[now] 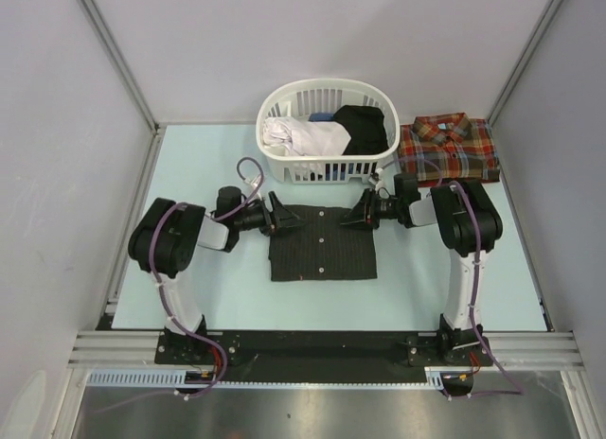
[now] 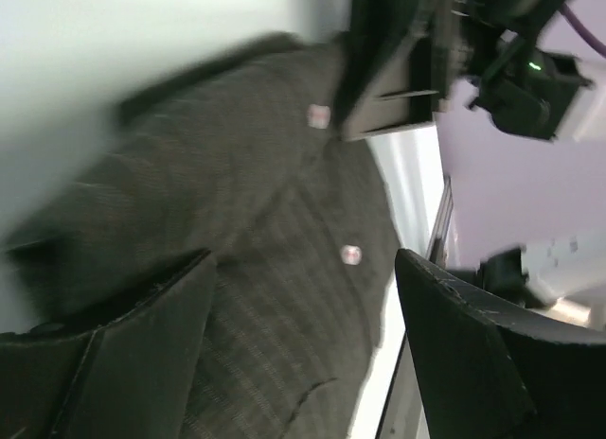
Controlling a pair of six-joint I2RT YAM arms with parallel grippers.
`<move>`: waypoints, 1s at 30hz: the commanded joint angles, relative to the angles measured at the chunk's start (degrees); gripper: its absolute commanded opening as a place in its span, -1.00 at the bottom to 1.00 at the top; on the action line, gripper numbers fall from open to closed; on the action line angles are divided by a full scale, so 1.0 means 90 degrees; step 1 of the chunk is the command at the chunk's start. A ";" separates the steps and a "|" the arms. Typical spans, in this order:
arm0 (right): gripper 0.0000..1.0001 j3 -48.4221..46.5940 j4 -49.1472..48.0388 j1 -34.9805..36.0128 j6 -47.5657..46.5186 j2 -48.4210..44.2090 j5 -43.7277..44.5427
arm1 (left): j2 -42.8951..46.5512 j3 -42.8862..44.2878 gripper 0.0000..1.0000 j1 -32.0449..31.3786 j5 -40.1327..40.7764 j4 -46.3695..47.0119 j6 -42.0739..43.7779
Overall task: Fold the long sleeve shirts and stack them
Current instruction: Fold the shirt
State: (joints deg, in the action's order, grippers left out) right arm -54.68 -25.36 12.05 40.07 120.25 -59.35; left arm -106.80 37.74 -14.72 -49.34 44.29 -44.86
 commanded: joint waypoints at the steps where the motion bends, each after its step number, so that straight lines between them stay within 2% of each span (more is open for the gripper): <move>1: -0.34 -0.0877 0.0990 -0.0099 -0.1326 0.0058 0.0501 | -0.0389 -0.0100 0.65 0.0541 0.0346 0.0713 -0.0698; 5: -0.28 -0.0956 0.2102 0.0027 -0.2175 -0.0790 0.0530 | 0.0584 -0.0938 0.68 0.0629 -0.0483 0.1102 -0.0640; 7: -0.24 -0.0966 0.3068 0.0212 -0.2975 -0.1597 0.0588 | 0.1794 -0.1145 0.73 0.0853 -0.0698 0.0832 -0.0544; 8: -0.24 -0.1014 0.3759 0.0320 -0.3307 -0.1844 0.0782 | 0.2214 -0.1204 0.74 0.0999 -0.0690 0.0115 -0.0253; 9: -0.22 -0.1131 0.4046 0.0485 -0.3890 -0.2118 0.0939 | 0.3040 -0.1185 0.76 0.1175 -0.0602 -0.0375 -0.0027; 10: -0.22 -0.1190 0.4329 0.0864 -0.4225 -0.2478 0.1366 | 0.3387 -0.1137 0.76 0.1554 -0.0466 -0.1454 0.0555; 12: -0.22 -0.1346 0.4917 0.1441 -0.4656 -0.2706 0.1885 | 0.4196 -0.0786 0.78 0.1976 -0.0261 -0.2669 0.1280; 13: -0.21 -0.1395 0.5044 0.2043 -0.5006 -0.2735 0.2381 | 0.4375 -0.0640 0.79 0.2325 -0.0037 -0.3729 0.1873; 17: -0.20 -0.1503 0.5085 0.3412 -0.5302 -0.2512 0.3438 | 0.4855 -0.0141 0.86 0.3382 0.0054 -0.5163 0.2279; 19: -0.17 -0.1532 0.5026 0.3708 -0.5206 -0.2365 0.3771 | 0.5011 -0.0062 0.85 0.3762 0.0062 -0.5689 0.2628; 22: -0.13 -0.1270 0.4821 0.3788 -0.5146 -0.2374 0.3763 | 0.5196 -0.0023 0.85 0.3988 0.0024 -0.6092 0.3021; 25: -0.06 -0.1210 0.4664 0.3982 -0.5292 -0.2404 0.3684 | 0.5470 -0.0159 0.86 0.4028 -0.0104 -0.6103 0.3002; 30: 0.03 -0.1288 0.4577 0.4966 -0.5897 -0.2121 0.4425 | 0.5734 -0.0384 0.86 0.4028 -0.0055 -0.6093 0.3002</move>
State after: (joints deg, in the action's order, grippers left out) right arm -65.28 17.93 49.65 -7.51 99.66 -25.28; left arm -57.30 35.09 21.04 -49.17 -8.69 -20.32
